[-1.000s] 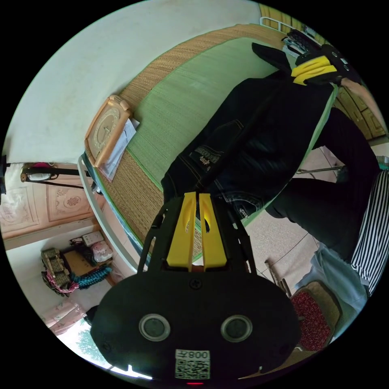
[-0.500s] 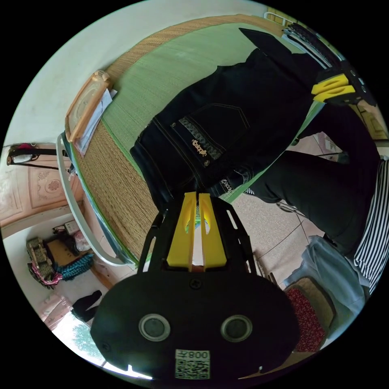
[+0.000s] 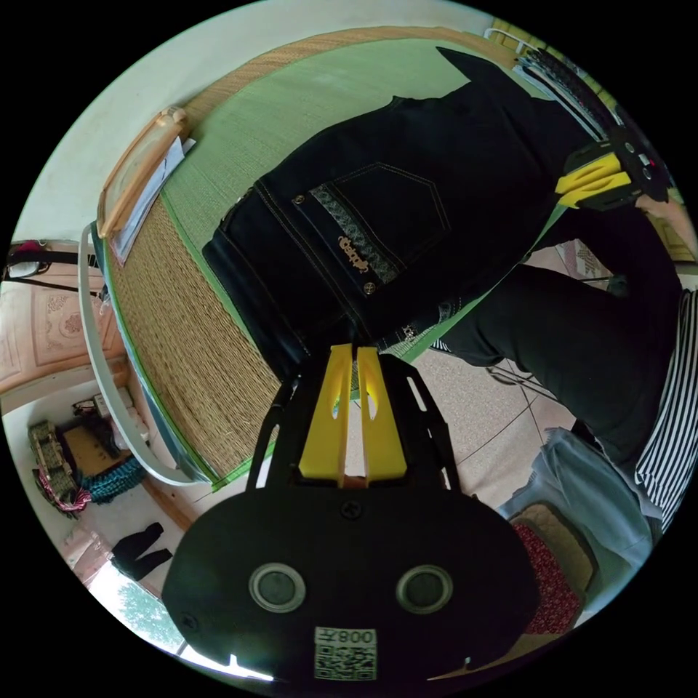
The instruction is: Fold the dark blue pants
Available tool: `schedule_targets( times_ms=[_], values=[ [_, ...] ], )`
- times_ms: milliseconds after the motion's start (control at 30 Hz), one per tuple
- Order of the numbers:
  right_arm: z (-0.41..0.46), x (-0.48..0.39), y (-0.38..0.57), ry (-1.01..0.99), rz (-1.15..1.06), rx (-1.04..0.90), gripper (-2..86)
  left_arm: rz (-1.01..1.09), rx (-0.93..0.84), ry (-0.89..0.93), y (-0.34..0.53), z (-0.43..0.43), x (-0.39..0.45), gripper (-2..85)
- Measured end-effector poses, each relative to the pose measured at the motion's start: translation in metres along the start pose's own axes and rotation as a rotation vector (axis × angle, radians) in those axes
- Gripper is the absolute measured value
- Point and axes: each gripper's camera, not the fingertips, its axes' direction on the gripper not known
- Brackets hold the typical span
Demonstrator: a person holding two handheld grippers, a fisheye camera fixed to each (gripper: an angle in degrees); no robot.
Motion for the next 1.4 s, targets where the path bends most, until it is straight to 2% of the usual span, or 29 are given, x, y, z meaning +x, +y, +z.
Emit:
schedule_targets(
  times_ms=[333,567,733,933,1067,1300,1400],
  values=[
    [-0.005,0.008,0.013,-0.019,0.025,-0.026,2.4,-0.056,0.025,0.003,0.047,0.022,-0.018,0.7],
    [-0.021,0.025,0.025,-0.071,0.072,-0.013,2.5,-0.206,0.071,0.190,0.099,0.023,-0.061,0.4],
    [-0.034,0.036,0.032,-0.086,0.086,-0.008,2.6,-0.302,0.183,0.283,0.141,0.024,-0.075,0.1],
    [-0.051,0.058,0.043,-0.149,0.141,0.015,2.9,-0.448,0.290,0.339,0.142,0.040,-0.088,0.0],
    [-0.062,0.071,0.052,-0.192,0.181,0.042,3.1,-0.568,0.182,0.295,0.136,0.072,-0.101,0.0],
    [-0.100,0.103,0.074,-0.307,0.285,0.132,3.1,-0.613,0.188,0.247,0.136,0.081,-0.094,-0.1],
    [-0.124,0.121,0.088,-0.375,0.317,0.195,2.3,-0.632,0.277,0.222,0.137,0.072,-0.076,-0.1]
  ],
)
